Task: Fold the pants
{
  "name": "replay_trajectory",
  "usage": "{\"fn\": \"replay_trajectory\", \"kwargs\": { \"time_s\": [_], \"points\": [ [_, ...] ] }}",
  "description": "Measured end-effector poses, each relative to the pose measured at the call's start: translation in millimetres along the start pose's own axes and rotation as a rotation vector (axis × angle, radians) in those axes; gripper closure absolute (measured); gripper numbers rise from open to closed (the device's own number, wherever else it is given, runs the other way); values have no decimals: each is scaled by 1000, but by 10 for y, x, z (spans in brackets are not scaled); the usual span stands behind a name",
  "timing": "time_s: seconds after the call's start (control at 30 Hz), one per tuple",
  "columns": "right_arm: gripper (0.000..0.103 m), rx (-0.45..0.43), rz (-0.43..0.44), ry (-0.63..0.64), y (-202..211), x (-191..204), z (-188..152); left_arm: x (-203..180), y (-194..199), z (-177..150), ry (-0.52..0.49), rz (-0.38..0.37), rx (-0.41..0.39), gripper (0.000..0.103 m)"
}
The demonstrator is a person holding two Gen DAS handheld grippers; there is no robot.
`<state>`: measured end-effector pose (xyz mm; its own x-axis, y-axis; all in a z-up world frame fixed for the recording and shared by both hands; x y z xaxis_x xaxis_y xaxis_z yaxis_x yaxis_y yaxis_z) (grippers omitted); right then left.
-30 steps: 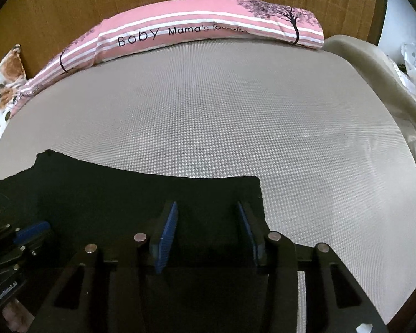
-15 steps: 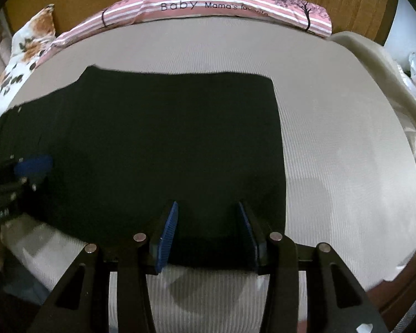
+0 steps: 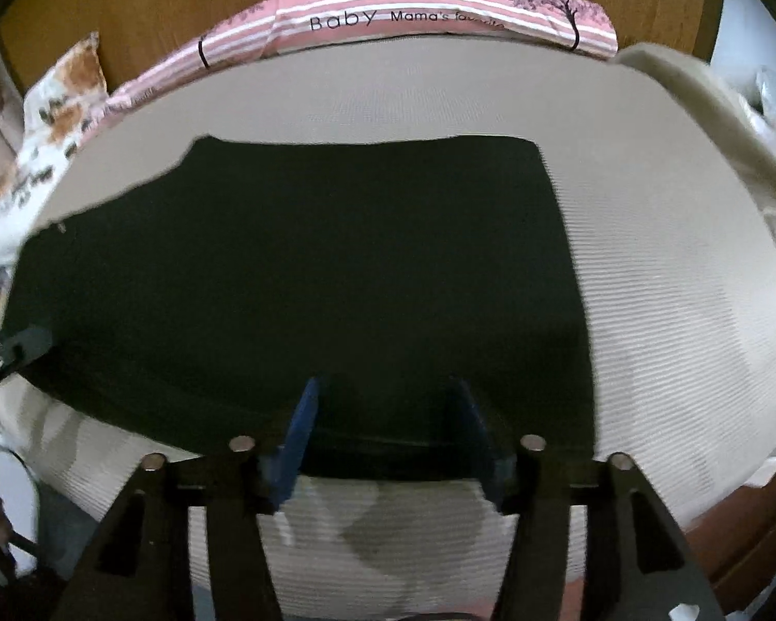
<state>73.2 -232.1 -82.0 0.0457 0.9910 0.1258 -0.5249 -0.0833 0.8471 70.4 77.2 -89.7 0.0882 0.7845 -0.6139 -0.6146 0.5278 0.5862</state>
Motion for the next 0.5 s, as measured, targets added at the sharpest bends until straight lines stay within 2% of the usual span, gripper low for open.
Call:
{"fn": "replay_trajectory", "kwargs": {
  "time_s": [0.2,0.3,0.5],
  "points": [
    [42,-3,76,-14,-29,292,74,663,451,44,264,3,-101,48],
    [41,-15,99,-11,-23,420,93,928,558,4,370,1,-136,48],
    [41,-11,117,-13,-25,537,104,1154,632,-93,420,20,-140,48]
  ]
}}
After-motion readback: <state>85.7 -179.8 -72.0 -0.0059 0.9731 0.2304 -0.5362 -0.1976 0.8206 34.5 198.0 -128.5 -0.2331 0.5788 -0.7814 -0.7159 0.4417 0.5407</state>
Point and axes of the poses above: each gripper's, at about its wrist camera, not at the fingertips, and y roughly against the way its jaws point, x to its left, z to its top, the point moved 3 cm from there along -y, roughly the way its jaws point, and after that the axes turned 10 degrees about -x, right-handed, at the moved point
